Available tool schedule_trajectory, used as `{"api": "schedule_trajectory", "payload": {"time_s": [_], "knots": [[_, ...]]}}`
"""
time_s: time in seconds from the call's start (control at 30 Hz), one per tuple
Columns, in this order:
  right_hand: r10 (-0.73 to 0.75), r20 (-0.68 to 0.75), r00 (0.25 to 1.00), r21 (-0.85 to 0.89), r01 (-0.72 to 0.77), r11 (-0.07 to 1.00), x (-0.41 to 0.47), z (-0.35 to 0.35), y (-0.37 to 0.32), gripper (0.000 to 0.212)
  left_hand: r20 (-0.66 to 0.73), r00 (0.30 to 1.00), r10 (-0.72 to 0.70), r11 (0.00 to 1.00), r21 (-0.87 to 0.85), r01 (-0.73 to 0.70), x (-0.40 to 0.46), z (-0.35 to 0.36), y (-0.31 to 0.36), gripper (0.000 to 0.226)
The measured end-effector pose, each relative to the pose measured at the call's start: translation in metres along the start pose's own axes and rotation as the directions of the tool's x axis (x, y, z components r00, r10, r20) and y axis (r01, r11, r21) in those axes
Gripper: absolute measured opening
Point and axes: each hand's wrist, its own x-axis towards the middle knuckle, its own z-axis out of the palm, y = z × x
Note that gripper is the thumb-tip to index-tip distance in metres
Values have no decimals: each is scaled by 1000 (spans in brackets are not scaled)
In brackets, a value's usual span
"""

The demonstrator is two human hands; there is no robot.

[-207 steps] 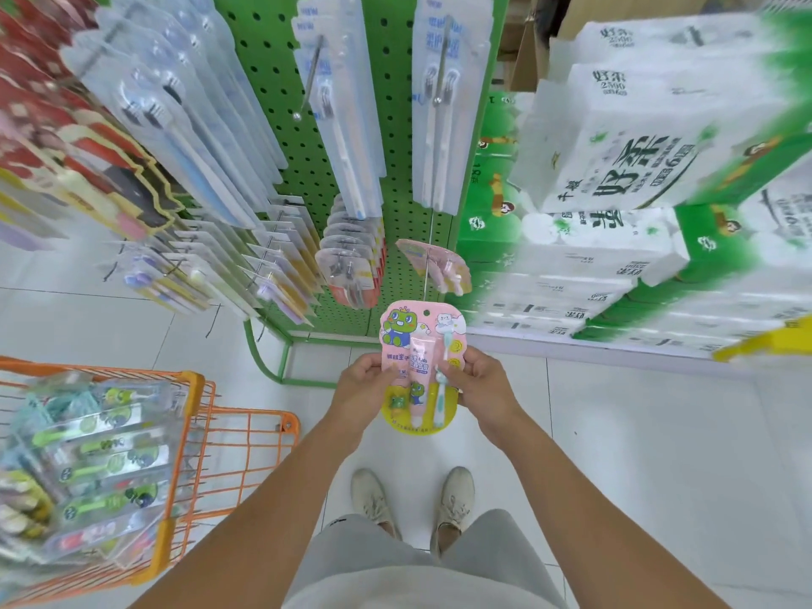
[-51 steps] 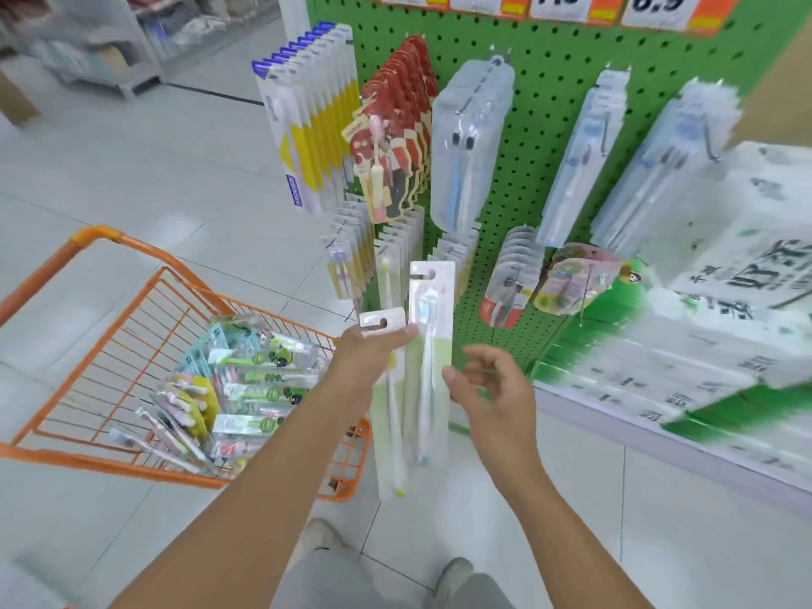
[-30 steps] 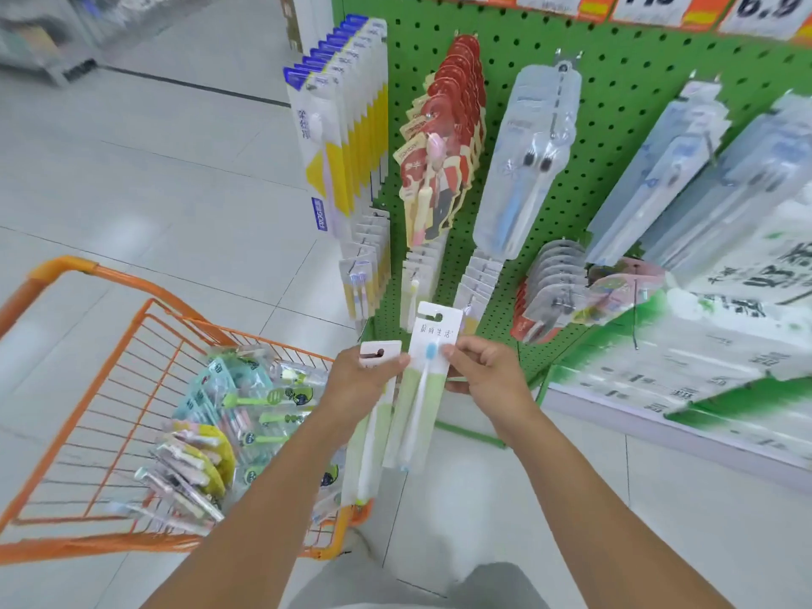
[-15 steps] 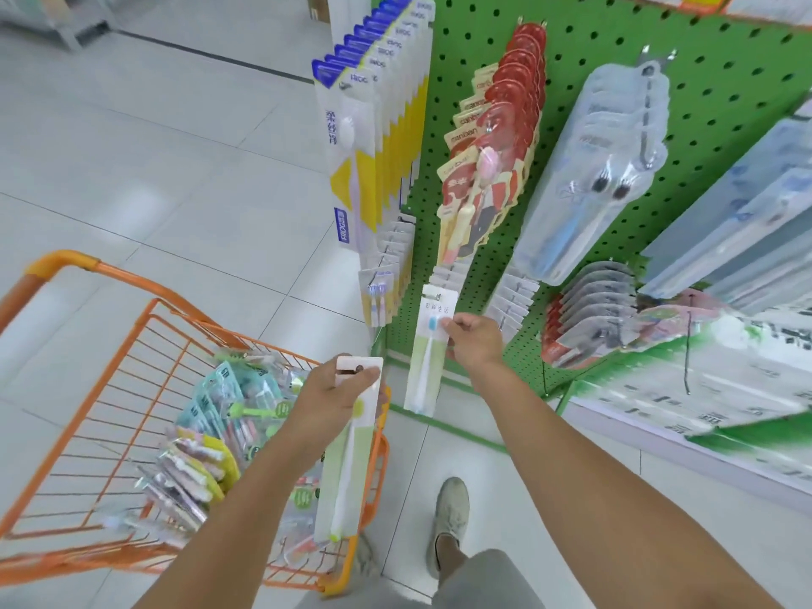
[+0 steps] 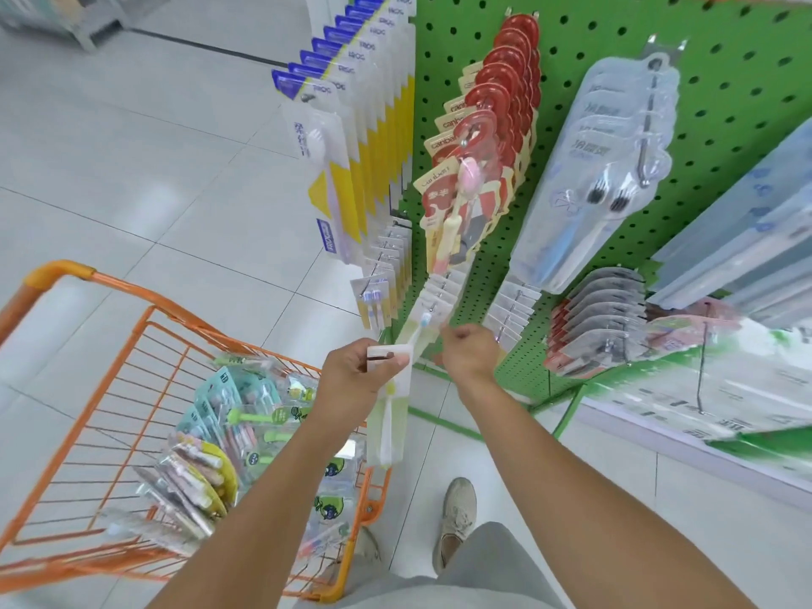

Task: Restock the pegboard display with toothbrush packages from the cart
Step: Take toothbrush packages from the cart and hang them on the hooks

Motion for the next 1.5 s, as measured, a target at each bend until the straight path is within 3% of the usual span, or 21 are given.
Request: {"api": "schedule_trajectory", "payload": {"time_s": [0.1, 0.17, 0.23, 0.3, 0.37, 0.43, 0.57, 0.83, 1.0, 1.17, 1.37, 1.5], "knots": [[-41, 222, 974, 166, 3, 986, -36, -21, -5, 7, -54, 999, -6, 999, -37, 4, 14, 12, -2, 21], [-172, 436, 883, 132, 127, 983, -47, -35, -4, 19, -69, 998, -8, 998, -57, 4, 23, 18, 1, 20], [-275, 517, 811, 67, 282, 957, -45, -41, -1, 25, -56, 998, -17, 997, -82, 12, 29, 24, 4, 21], [-340, 451, 825, 29, 367, 930, -36, -42, 0, 13, -33, 999, 0, 997, -72, -2, 33, 30, 5, 19], [-375, 361, 854, 25, 393, 919, -28, -39, 0, 16, -47, 998, 41, 999, 0, -42, 37, 32, 1, 19], [-339, 307, 889, 60, 337, 939, -20, -34, 2, 18, -76, 996, 43, 998, 44, -40, 39, 32, -4, 30], [-253, 236, 938, 96, 237, 967, -4, -26, 5, 19, -133, 988, -79, 997, -28, 76, 35, 25, -14, 44], [-254, 136, 958, 15, 255, 967, 26, -17, -3, 18, -134, 979, -152, 988, -11, 152, 12, 5, -33, 28], [-289, 82, 954, -121, 297, 947, 25, -17, 2, 15, -145, 976, -163, 986, 16, 167, 8, -1, -40, 26], [-294, 131, 947, -145, 312, 939, 22, -14, 9, 15, -149, 973, -176, 984, 0, 178, 5, -4, -44, 27], [26, 201, 979, -14, -24, 1000, 1, -19, 17, 23, -153, 965, -211, 976, 16, 216, 3, -9, -51, 26], [206, 429, 879, -121, -169, 978, -43, -9, 50, 16, -167, 950, -265, 963, 6, 269, -8, -17, -62, 21]]}}
